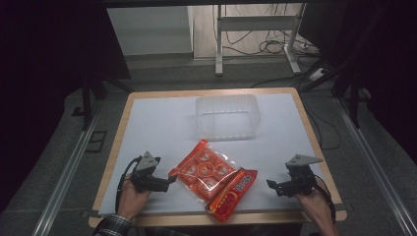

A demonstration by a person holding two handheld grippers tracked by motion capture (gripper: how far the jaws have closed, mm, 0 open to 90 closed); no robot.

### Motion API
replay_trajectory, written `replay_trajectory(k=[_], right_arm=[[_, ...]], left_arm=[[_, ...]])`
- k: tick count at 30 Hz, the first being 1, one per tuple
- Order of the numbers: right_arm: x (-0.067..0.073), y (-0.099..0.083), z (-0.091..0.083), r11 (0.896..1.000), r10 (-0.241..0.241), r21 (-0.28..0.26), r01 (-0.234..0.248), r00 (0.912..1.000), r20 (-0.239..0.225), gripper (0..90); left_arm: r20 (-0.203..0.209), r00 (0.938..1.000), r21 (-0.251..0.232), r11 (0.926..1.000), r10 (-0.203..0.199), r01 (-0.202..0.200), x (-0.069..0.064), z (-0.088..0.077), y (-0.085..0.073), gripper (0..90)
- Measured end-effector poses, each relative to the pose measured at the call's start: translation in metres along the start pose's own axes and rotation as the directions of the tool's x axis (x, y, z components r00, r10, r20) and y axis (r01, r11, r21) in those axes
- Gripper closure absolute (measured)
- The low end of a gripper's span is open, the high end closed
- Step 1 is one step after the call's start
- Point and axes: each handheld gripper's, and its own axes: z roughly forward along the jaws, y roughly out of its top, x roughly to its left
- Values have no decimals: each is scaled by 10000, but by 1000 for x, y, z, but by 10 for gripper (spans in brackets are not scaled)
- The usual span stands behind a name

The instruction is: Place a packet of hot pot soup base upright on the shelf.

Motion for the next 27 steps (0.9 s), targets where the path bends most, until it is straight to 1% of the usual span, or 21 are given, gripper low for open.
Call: replay_trajectory(k=[2, 3, 5, 7, 8, 9, 11, 12, 13, 14, 15, 17, 18, 19, 20, 21, 24, 26, 27], right_arm=[[1, 0, 1, 10000, -8, 88, 8, 10000, 17, 1], [1, 0, 1, 10000, -8, 88, 8, 10000, 17, 1], [2, 0, 3, 9998, -62, 177, 61, 9999, 91, 1], [2, 0, 4, 9997, -104, 232, 102, 9999, 80, 2], [2, 0, 4, 9996, -123, 258, 121, 9999, 98, 1], [2, 0, 4, 9996, -123, 258, 121, 9999, 98, 1], [3, 0, 4, 9995, -128, 308, 124, 9998, 118, 2], [3, 0, 4, 9995, -128, 308, 124, 9998, 118, 2], [3, 0, 4, 9994, -118, 320, 113, 9998, 145, 3], [3, 0, 5, 9994, -114, 331, 109, 9998, 159, 3], [3, 0, 5, 9994, -115, 335, 109, 9998, 176, 3], [3, 0, 5, 9993, -127, 352, 119, 9997, 217, 4], [3, 0, 5, 9993, -131, 351, 123, 9996, 235, 5], [3, 0, 5, 9993, -139, 352, 130, 9996, 250, 7], [3, 0, 5, 9994, -164, 322, 155, 9995, 285, 9], [3, 0, 5, 9994, -181, 293, 172, 9993, 330, 11], [4, 1, 3, 9996, -186, 209, 178, 9990, 397, 14], [3, 1, 3, 9996, -206, 200, 197, 9989, 424, 16], [3, 1, 3, 9996, -192, 213, 183, 9989, 423, 17]], left_arm=[[-27, 9998, 76, 9998, 182, -182, 0, 1, 0, 79], [-27, 9998, 76, 9998, 182, -182, 0, 1, 0, 82], [-7, 9991, 251, 9988, 416, -416, 1, 5, -1, 87], [37, 9992, 328, 9987, 388, -389, 1, 7, -1, 89], [157, 9995, 402, 9988, 288, -294, 1, 10, -1, 88], [157, 9995, 402, 9988, 288, -294, 1, 10, -1, 89], [326, 9991, 504, 9984, 258, -274, -1, 14, 3, 93], [326, 9991, 504, 9984, 258, -274, -1, 14, 3, 95], [451, 9982, 458, 9981, 391, -412, -5, 16, 5, 95], [491, 9977, 428, 9979, 472, -493, -8, 18, 7, 95], [547, 9974, 410, 9979, 473, -495, -10, 19, 9, 94], [636, 9979, 446, 9988, 157, -186, -12, 22, 13, 89], [636, 9979, 446, 9988, 157, -186, -12, 22, 13, 89], [652, 9979, 381, 9993, 34, -59, -14, 23, 17, 88], [652, 9979, 381, 9993, 34, -59, -14, 23, 17, 80], [528, 9984, 372, 9991, 193, -213, -16, 25, 21, 68], [440, 9984, 345, 9988, 344, -360, -15, 28, 26, 62], [469, 9985, 311, 9990, 292, -307, -12, 30, 30, 78], [479, 9986, 322, 9992, 222, -237, -11, 31, 32, 102]])
